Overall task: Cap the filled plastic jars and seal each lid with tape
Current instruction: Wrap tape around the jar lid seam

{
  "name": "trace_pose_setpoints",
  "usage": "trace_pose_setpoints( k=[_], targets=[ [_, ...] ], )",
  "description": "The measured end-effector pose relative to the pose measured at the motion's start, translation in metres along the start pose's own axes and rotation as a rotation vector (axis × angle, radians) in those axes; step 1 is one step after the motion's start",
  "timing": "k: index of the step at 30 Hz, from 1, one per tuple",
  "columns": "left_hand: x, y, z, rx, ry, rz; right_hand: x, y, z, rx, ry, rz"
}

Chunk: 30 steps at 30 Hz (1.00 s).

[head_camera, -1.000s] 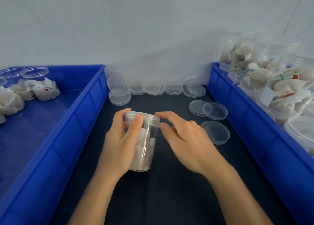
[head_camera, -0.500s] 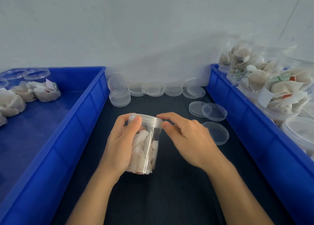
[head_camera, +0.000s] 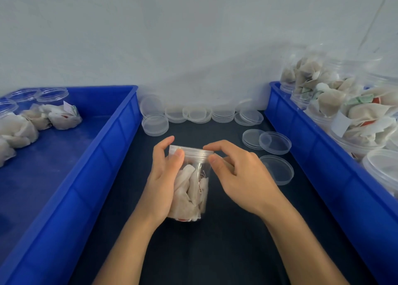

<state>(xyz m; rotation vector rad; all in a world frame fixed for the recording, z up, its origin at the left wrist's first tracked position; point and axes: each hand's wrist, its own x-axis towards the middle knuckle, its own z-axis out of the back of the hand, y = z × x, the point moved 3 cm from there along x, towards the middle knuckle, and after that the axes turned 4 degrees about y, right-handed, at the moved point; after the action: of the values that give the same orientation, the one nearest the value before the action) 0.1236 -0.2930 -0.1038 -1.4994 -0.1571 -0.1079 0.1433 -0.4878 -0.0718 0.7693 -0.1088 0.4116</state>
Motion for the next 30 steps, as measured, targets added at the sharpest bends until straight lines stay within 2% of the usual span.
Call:
trace_pose_setpoints(
  k=[5,7,11,14,19,30],
  targets=[
    [-0.008,-0.011,0.001,0.222,-0.276,-0.118,-0.002,0.009,-0.001,-0.035,-0.046,-0.005],
    [-0.012,-0.015,0.001,0.291,-0.308,-0.146,-0.004,0.013,-0.002,-0.06,-0.059,-0.009],
    [-0.01,-0.012,-0.004,0.295,-0.225,-0.067,-0.006,0.022,-0.005,-0.074,-0.066,0.008],
    [-0.007,-0.011,-0.004,0.258,-0.199,-0.041,-0.006,0.024,-0.008,-0.027,-0.003,0.018],
    [-0.005,-0.011,0.0,0.102,-0.19,-0.051,-0.005,0.018,0.001,-0.023,0.007,0.032],
    [-0.005,-0.009,-0.002,-0.026,-0.133,-0.079,0.002,0.004,0.004,-0.075,0.025,-0.011]
  ],
)
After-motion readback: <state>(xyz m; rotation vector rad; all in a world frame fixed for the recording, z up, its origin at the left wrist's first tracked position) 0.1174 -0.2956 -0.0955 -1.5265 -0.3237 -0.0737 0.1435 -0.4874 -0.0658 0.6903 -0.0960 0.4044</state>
